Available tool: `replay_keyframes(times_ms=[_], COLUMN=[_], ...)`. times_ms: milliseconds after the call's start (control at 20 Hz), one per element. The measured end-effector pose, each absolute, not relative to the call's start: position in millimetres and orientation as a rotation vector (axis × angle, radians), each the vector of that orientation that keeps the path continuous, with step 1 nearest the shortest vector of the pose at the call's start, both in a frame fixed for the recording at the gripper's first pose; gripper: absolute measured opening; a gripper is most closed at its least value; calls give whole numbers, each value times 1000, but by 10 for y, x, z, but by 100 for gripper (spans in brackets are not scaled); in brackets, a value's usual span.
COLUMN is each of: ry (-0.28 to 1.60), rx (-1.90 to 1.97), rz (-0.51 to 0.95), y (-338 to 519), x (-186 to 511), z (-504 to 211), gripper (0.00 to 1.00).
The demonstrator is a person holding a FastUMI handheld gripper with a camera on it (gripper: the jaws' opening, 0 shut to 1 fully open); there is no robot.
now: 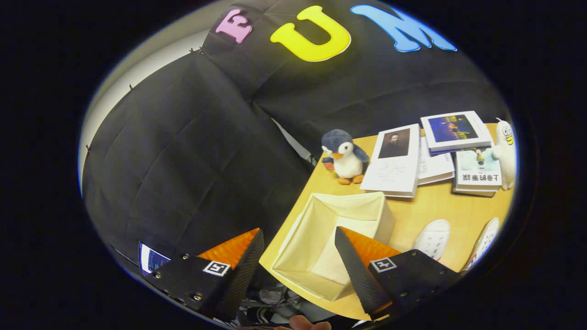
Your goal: Open the storage box then place both shoes into the box .Put the left shoe in first, then the right shoe, with the right side of both shoes facing outward in a uniform manner.
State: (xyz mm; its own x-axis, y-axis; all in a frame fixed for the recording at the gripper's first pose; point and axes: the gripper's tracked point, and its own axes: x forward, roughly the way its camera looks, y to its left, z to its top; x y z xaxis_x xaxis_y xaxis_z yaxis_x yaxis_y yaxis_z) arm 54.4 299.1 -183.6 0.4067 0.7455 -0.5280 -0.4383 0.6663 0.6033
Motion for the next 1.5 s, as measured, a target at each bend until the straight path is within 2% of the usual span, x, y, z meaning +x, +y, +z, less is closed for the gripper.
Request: replay_keyframes(times_ms=[250, 550, 1100, 1300, 1500], ry=[866, 903, 1071, 1126, 1177], rx=[246, 185, 129, 83, 83], rz=[616, 509, 415, 395, 382], y=[2203, 1693, 1437, 1418, 1448], x=[528, 359, 35, 18, 49], z=[-2141, -2513, -3483, -3855, -4130], gripper=[96, 96, 90, 82, 81])
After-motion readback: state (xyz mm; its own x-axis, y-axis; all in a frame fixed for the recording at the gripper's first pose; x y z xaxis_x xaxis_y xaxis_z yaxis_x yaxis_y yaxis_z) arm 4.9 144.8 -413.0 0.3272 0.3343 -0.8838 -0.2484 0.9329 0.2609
